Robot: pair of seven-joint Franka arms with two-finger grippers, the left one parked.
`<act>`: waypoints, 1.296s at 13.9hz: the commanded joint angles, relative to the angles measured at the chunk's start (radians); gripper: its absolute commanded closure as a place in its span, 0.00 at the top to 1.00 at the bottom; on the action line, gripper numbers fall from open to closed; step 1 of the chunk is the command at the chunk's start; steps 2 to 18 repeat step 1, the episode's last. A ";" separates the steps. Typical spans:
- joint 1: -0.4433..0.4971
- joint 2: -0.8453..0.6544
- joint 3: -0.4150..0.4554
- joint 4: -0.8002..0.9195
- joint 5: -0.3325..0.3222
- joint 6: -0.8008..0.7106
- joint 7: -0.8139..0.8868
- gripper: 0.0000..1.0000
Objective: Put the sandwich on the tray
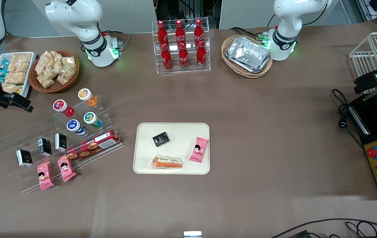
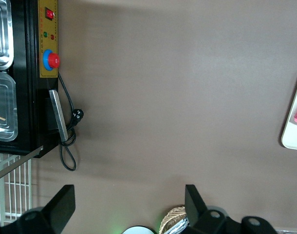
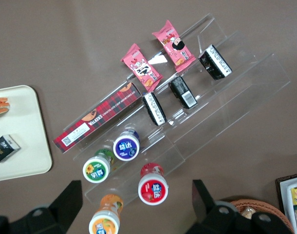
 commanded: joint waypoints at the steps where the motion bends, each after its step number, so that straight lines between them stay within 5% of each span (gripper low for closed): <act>1: -0.005 -0.045 0.011 -0.051 -0.009 0.025 -0.018 1.00; 18: -0.005 -0.045 0.011 -0.051 -0.009 0.025 -0.018 1.00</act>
